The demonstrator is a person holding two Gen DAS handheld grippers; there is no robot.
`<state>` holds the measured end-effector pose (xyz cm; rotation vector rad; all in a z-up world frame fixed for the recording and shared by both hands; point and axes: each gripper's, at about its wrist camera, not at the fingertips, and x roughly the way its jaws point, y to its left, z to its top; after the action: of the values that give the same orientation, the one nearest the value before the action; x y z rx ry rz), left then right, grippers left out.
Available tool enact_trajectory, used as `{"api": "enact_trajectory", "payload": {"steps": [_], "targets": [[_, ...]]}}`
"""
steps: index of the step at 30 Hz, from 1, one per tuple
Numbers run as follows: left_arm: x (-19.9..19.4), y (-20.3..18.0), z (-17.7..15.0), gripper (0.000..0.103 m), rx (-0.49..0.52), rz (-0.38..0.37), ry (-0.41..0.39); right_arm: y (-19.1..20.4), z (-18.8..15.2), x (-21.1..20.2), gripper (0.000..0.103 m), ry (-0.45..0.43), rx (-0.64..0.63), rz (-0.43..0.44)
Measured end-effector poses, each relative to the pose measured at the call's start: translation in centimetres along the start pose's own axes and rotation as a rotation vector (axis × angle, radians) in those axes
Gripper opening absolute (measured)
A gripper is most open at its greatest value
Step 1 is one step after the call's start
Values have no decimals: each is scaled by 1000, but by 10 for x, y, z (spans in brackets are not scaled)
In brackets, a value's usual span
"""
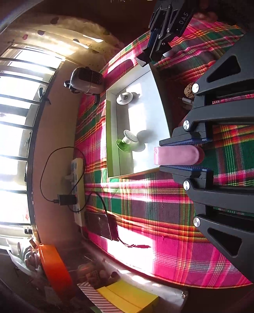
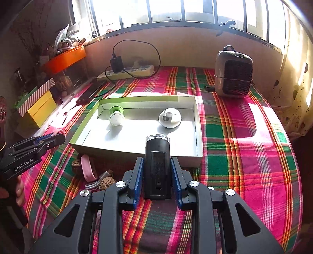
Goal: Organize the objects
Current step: 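Carry the black cylinder with the right gripper while the left carries the pink clip into the box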
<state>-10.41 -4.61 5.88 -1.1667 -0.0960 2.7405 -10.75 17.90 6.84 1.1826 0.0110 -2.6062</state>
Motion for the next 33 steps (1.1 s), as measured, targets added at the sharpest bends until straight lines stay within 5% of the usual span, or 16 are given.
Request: {"api": "enact_trajectory", "payload": {"steps": [16,33], "targets": [[43,-18,27,16,17,-32,40,8,71,49,29,42,-29,105],[86,-19,34,16,32,1,98,19,93,129,29,154,-68,125]]}}
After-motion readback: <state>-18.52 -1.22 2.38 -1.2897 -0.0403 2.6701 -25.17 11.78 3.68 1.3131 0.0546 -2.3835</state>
